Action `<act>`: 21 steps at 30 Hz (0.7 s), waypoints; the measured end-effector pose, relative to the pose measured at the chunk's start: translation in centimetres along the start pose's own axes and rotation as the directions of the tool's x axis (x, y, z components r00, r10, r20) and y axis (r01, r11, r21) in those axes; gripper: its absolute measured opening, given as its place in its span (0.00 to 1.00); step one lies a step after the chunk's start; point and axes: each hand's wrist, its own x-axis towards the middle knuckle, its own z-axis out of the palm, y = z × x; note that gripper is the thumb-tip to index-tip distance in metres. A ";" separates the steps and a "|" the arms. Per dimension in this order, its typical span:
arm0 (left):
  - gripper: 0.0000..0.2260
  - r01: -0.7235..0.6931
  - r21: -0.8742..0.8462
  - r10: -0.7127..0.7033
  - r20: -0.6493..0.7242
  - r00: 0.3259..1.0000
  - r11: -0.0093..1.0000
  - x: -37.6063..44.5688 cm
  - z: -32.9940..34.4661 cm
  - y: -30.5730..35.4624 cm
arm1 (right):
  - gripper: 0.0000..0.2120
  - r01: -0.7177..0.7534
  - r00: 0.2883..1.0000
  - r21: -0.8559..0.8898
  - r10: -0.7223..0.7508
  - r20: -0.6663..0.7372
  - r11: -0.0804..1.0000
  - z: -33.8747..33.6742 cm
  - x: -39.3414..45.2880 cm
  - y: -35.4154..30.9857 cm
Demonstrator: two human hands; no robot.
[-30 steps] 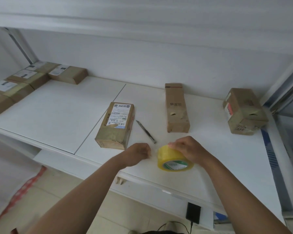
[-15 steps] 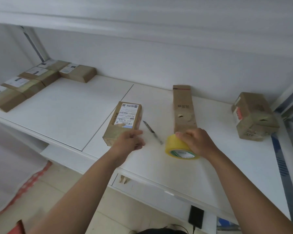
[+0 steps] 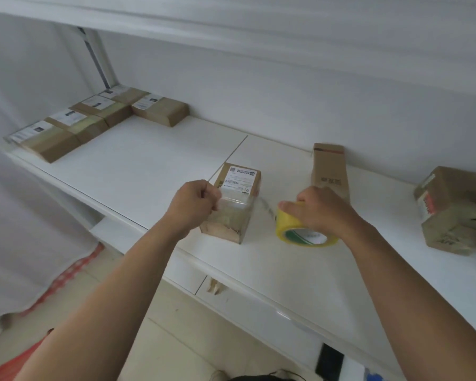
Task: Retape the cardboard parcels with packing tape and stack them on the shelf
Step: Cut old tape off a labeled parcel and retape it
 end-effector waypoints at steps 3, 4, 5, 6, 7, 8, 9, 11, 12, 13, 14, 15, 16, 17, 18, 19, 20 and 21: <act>0.13 0.058 0.038 -0.058 0.006 0.998 0.998 1.0 -0.8 -0.1 | 0.25 -0.028 0.997 -0.111 0.035 0.066 0.993 -0.2 0.7 -1.9; 0.13 0.086 0.036 -0.087 0.029 0.996 0.996 1.3 -1.0 -0.3 | 0.24 -0.028 0.996 -0.147 0.041 0.084 0.989 -0.3 0.9 -2.4; 0.12 0.109 0.037 -0.111 0.053 0.992 0.993 1.5 -1.1 -0.6 | 0.23 -0.020 0.995 -0.183 0.038 0.097 0.983 -0.3 1.0 -2.9; 0.11 0.121 0.044 -0.124 0.069 0.990 0.992 1.7 -1.2 -0.9 | 0.23 -0.011 0.994 -0.214 0.034 0.106 0.977 -0.3 1.1 -3.3; 0.10 0.124 0.053 -0.127 0.072 0.989 0.991 1.9 -1.3 -1.2 | 0.22 -0.005 0.994 -0.237 0.031 0.109 0.971 -0.3 1.2 -3.8; 0.09 0.122 0.061 -0.125 0.065 0.990 0.991 2.1 -1.4 -1.6 | 0.22 -0.001 0.994 -0.253 0.029 0.106 0.967 -0.2 1.3 -4.1; 0.09 0.116 0.065 -0.120 0.053 0.991 0.991 2.3 -1.4 -1.9 | 0.21 0.004 0.995 -0.265 0.023 0.100 0.964 -0.1 1.4 -4.5; 0.09 0.105 0.084 -0.107 0.027 0.994 0.991 2.8 -1.6 -2.6 | 0.19 0.012 0.997 -0.282 0.011 0.079 0.959 0.2 1.5 -5.1; 0.09 0.099 0.101 -0.101 0.017 0.995 0.990 2.9 -1.7 -2.9 | 0.19 0.009 0.998 -0.284 0.010 0.066 0.959 0.4 1.5 -5.4; 0.08 0.094 0.115 -0.096 0.011 0.995 0.989 3.1 -1.7 -3.1 | 0.19 0.005 0.998 -0.285 0.011 0.054 0.958 0.5 1.5 -5.6; 0.08 0.090 0.120 -0.092 0.007 0.996 0.989 3.3 -1.7 -3.3 | 0.20 -0.003 0.999 -0.284 0.016 0.043 0.959 0.7 1.6 -5.7; 0.08 0.086 0.119 -0.087 0.004 0.996 0.989 3.4 -1.8 -3.5 | 0.20 -0.011 0.999 -0.282 0.022 0.036 0.959 0.9 1.6 -5.8; 0.08 0.081 0.119 -0.082 0.002 0.997 0.990 3.6 -1.7 -3.7 | 0.19 -0.019 0.999 -0.278 0.030 0.033 0.960 1.2 1.6 -5.8; 0.09 0.076 0.121 -0.077 0.003 0.997 0.990 3.7 -1.7 -3.8 | 0.19 -0.025 0.999 -0.276 0.036 0.035 0.961 1.4 1.6 -5.8; 0.09 0.076 0.127 -0.078 0.010 0.997 0.989 3.9 -1.6 -3.9 | 0.19 -0.029 0.998 -0.275 0.041 0.041 0.961 1.7 1.6 -5.8; 0.08 0.076 0.132 -0.079 0.018 0.997 0.988 4.0 -1.5 -4.1 | 0.18 -0.030 0.998 -0.276 0.044 0.047 0.961 1.9 1.6 -5.8; 0.08 0.077 0.135 -0.080 0.022 0.997 0.988 4.1 -1.4 -4.2 | 0.18 -0.030 0.998 -0.275 0.046 0.050 0.961 2.1 1.6 -5.8; 0.09 0.074 0.136 -0.078 0.022 0.997 0.988 4.3 -1.2 -4.4 | 0.18 -0.033 0.997 -0.273 0.048 0.051 0.961 2.3 1.6 -5.8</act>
